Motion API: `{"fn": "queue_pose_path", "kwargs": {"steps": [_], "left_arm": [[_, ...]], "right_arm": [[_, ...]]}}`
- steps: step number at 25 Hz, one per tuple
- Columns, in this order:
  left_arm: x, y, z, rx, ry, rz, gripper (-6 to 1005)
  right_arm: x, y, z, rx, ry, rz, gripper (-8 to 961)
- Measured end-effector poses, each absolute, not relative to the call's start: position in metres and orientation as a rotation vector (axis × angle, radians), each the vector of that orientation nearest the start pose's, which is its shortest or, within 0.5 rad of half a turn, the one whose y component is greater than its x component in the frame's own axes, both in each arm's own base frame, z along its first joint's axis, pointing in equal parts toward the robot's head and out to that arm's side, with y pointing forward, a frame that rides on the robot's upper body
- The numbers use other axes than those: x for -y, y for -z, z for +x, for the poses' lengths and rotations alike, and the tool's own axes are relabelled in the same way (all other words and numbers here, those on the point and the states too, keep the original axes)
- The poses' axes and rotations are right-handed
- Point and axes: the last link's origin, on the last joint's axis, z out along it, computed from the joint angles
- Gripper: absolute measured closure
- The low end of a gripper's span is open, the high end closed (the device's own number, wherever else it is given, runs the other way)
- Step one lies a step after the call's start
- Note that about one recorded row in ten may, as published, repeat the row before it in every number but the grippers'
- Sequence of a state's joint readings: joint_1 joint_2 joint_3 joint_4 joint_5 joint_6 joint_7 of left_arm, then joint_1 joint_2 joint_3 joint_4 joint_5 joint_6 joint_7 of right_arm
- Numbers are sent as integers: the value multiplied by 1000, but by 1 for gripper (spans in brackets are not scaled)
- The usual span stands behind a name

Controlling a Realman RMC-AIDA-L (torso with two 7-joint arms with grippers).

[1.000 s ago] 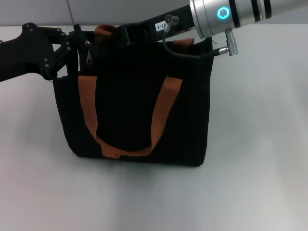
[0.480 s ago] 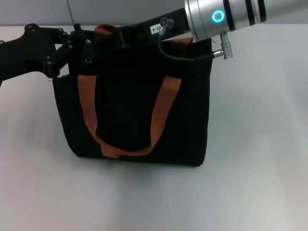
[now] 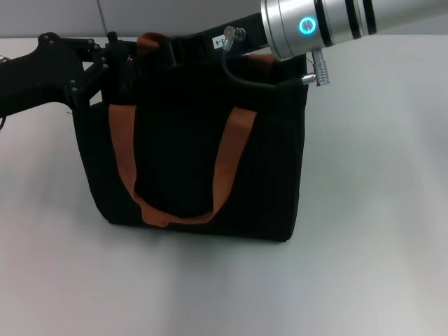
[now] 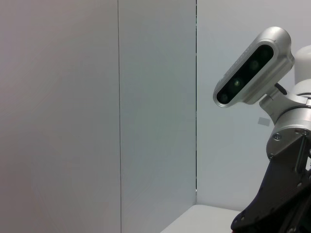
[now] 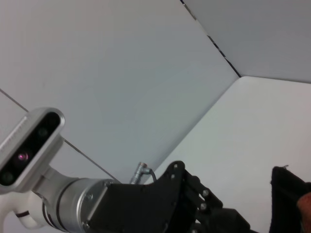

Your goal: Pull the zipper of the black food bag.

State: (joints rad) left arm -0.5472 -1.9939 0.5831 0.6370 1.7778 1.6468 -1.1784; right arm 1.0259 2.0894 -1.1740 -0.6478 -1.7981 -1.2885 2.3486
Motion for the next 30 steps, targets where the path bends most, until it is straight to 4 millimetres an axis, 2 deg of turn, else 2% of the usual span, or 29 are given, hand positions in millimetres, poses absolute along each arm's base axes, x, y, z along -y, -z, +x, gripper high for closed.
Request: {"fn": "queue_pose_path", "kwargs": {"steps": [24, 30], "left_arm": [[-351, -63, -252, 276, 925, -2491, 960], [-351, -62, -251, 277, 931, -2493, 960]], "right_arm": [[-409, 62, 55, -1297, -644, -2864, 665], [-407, 68, 55, -1273, -600, -2875, 677]]}}
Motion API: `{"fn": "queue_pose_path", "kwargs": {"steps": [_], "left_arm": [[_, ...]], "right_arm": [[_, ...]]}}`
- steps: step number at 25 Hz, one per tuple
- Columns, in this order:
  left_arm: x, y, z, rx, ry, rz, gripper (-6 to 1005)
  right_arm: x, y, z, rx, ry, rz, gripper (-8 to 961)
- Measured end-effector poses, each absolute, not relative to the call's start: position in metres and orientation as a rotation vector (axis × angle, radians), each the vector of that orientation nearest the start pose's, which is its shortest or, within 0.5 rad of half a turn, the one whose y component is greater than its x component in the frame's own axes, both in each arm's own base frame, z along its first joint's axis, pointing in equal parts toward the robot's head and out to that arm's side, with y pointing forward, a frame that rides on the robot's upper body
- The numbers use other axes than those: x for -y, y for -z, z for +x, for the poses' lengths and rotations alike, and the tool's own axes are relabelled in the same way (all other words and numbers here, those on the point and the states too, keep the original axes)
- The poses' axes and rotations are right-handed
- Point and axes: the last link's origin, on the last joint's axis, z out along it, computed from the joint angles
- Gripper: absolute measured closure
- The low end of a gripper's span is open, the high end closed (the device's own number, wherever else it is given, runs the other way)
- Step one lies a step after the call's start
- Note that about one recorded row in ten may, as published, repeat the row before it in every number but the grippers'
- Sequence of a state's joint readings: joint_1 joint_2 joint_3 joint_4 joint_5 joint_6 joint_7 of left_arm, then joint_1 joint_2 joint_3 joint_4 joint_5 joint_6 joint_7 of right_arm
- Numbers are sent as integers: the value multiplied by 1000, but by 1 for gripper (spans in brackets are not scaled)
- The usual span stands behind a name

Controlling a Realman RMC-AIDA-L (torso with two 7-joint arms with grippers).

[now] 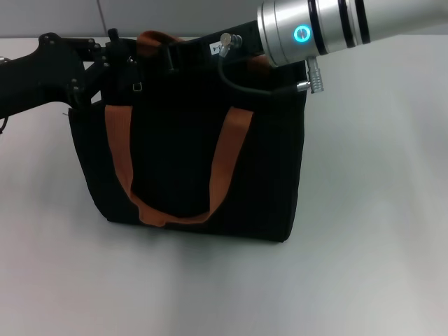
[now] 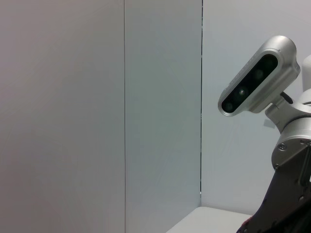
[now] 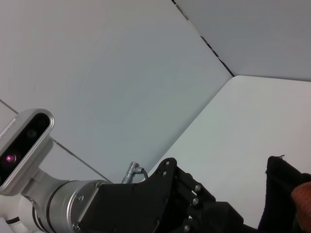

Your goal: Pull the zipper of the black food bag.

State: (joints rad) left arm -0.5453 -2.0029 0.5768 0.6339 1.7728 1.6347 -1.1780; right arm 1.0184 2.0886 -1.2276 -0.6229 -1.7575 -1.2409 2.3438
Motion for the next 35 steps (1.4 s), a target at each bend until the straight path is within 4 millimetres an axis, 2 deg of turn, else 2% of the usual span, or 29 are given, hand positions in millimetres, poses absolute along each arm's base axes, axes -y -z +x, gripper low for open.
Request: {"fn": "queue_pose_path", "kwargs": {"steps": [4, 15, 25, 35], "left_arm": [[-351, -61, -251, 280, 933, -2492, 960], [-350, -61, -252, 285, 936, -2489, 960], [-350, -62, -253, 295, 940, -2472, 960], [-350, -61, -254, 297, 931, -2476, 960]], "right_arm": [[-407, 69, 55, -1280, -610, -2874, 846], [-405, 70, 55, -1274, -611, -2877, 843], [-404, 65, 56, -1258, -629, -2876, 935], [-405, 63, 55, -1248, -630, -2878, 952]]}}
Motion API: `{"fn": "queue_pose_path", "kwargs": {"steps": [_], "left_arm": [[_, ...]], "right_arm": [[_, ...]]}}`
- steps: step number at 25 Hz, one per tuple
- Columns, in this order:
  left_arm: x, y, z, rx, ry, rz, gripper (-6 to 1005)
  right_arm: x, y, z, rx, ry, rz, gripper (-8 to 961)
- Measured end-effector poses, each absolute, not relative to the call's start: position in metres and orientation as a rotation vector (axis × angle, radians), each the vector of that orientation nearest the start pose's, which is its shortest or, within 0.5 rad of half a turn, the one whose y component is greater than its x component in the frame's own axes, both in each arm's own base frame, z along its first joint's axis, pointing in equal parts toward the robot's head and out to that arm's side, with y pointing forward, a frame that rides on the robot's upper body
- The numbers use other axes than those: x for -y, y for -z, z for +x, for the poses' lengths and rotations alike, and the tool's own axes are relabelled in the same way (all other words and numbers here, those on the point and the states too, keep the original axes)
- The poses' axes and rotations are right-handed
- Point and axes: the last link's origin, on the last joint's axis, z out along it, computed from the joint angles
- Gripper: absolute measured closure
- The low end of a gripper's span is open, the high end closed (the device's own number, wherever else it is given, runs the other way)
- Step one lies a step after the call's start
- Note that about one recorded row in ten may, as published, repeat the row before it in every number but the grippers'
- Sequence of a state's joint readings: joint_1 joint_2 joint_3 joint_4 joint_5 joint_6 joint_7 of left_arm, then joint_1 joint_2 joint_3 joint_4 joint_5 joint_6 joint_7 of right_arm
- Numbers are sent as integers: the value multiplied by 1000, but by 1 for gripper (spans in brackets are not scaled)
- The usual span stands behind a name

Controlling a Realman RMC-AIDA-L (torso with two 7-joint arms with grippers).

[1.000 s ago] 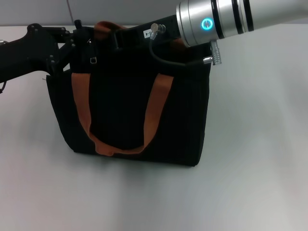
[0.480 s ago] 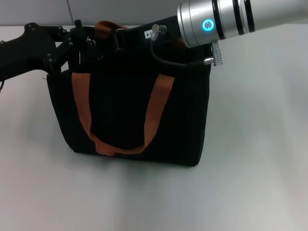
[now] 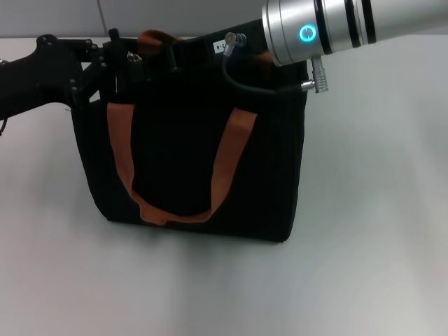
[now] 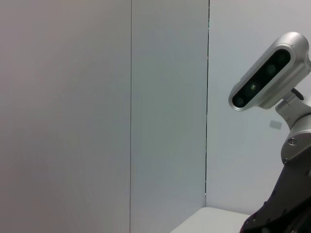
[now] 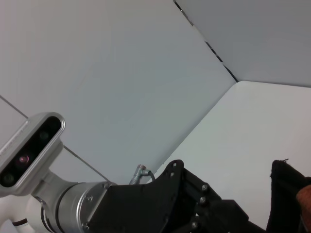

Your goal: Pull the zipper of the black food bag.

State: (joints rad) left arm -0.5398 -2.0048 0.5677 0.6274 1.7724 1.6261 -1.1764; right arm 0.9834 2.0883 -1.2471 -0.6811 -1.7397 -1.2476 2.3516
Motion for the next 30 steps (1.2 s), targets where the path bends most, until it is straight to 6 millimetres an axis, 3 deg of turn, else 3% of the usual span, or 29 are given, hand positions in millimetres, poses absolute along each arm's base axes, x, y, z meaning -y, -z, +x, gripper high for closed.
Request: {"fn": "queue_pose_path", "kwargs": {"steps": [15, 20, 25, 30], "left_arm": [[-349, -60, -254, 288, 931, -2486, 960], [-348, -60, -255, 293, 931, -2483, 960], [-347, -61, -257, 300, 932, -2475, 960], [-347, -62, -258, 301, 931, -2473, 959]], "right_arm": [[-405, 65, 49, -1242, -619, -2892, 951], [-405, 68, 47, -1252, -608, -2899, 849], [-405, 67, 48, -1263, -611, -2894, 834], [-406, 67, 49, -1281, -612, -2885, 868]]}}
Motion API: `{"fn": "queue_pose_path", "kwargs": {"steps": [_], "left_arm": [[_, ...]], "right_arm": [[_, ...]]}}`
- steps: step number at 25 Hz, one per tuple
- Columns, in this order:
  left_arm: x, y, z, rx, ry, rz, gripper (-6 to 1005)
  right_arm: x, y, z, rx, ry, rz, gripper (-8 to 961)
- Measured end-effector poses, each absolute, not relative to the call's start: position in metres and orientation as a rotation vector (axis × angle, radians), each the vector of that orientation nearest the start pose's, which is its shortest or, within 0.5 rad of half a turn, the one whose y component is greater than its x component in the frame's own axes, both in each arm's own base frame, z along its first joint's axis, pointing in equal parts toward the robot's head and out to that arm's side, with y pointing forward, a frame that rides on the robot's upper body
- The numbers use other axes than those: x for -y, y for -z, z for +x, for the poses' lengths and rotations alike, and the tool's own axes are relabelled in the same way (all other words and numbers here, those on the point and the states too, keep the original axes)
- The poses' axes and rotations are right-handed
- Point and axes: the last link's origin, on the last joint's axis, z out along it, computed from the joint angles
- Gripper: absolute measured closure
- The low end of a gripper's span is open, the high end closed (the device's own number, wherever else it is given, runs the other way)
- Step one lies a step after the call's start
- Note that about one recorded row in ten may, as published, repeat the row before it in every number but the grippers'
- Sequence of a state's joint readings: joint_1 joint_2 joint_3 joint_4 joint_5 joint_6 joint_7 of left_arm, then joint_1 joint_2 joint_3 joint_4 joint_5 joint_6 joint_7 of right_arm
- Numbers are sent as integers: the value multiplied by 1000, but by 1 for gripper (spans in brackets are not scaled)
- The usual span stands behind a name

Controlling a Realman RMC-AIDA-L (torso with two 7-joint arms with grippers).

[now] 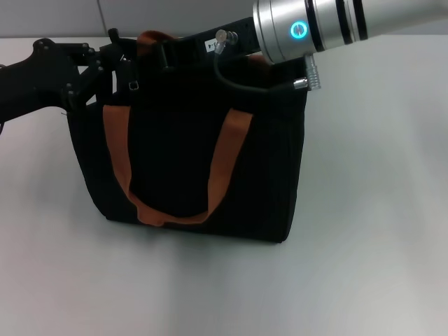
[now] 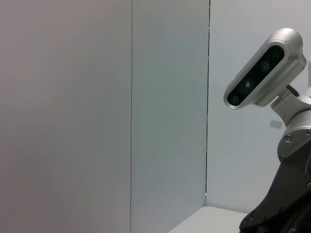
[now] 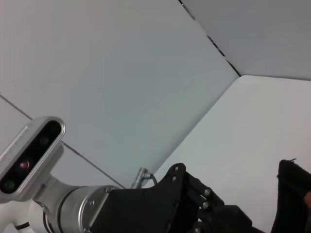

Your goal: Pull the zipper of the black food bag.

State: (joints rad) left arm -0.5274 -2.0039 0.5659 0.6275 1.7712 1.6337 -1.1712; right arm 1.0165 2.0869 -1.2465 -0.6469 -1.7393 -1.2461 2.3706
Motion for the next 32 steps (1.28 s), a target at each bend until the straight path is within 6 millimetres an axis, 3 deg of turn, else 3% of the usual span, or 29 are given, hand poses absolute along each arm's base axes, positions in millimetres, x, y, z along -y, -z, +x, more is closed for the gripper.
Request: {"fn": "queue_pose_path", "kwargs": {"steps": [15, 24, 32], "left_arm": [[-346, -62, -259, 301, 927, -2472, 959], [-347, -62, -259, 302, 923, -2473, 959], [-347, -61, -259, 306, 920, -2473, 959]], "right_arm": [[-407, 65, 50, -1287, -625, -2875, 936], [-407, 65, 50, -1292, -616, -2876, 922], [-404, 69, 44, -1190, -556, -2917, 943]]}}
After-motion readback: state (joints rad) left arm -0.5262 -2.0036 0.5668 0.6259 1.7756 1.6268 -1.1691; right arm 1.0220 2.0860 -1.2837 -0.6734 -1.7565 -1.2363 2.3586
